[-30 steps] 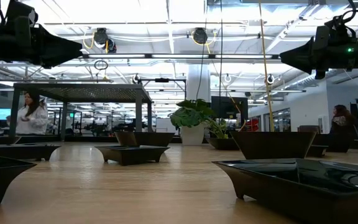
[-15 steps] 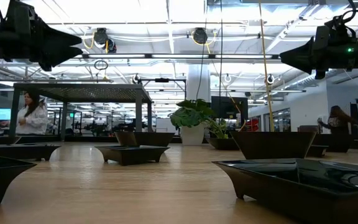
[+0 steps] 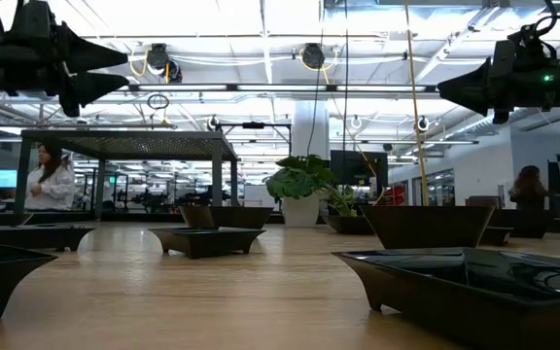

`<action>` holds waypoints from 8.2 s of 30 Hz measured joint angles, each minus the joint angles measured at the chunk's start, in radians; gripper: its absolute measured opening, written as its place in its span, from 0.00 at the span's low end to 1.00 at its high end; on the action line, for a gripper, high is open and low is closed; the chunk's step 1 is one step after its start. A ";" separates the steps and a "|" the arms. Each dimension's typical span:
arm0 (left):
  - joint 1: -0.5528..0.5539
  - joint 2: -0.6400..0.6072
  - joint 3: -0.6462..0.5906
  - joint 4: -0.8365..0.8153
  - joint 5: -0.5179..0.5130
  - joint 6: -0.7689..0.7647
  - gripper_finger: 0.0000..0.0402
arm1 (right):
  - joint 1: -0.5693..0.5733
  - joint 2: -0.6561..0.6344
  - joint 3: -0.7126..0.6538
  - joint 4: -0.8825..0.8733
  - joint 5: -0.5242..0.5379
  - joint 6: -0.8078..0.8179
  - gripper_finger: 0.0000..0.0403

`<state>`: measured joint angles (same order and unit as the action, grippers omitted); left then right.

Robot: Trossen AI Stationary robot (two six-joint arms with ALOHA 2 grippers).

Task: Pick & Place Mini shaped plates
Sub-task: Put the black leaf shape plate on the shelf, then put the black distorted square plate on the shelf

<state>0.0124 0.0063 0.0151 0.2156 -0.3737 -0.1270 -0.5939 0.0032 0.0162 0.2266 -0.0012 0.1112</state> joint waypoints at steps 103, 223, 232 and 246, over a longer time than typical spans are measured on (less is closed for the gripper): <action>-0.368 1.458 0.705 -1.184 0.326 -1.255 0.03 | 0.000 0.000 0.000 0.000 0.000 0.000 0.32; -0.312 1.695 1.041 -0.780 0.002 0.423 0.44 | 0.000 0.000 0.000 0.000 0.000 0.000 0.32; -0.280 1.853 1.041 -0.703 -0.128 0.476 0.43 | 0.000 0.000 0.000 0.000 0.000 0.000 0.32; -0.263 1.811 1.057 -0.681 -0.063 0.351 0.02 | 0.000 0.001 0.000 0.000 0.000 0.000 0.32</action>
<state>-0.2506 1.8168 1.0725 -0.4653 -0.4363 0.2235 -0.5938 0.0040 0.0165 0.2267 -0.0010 0.1112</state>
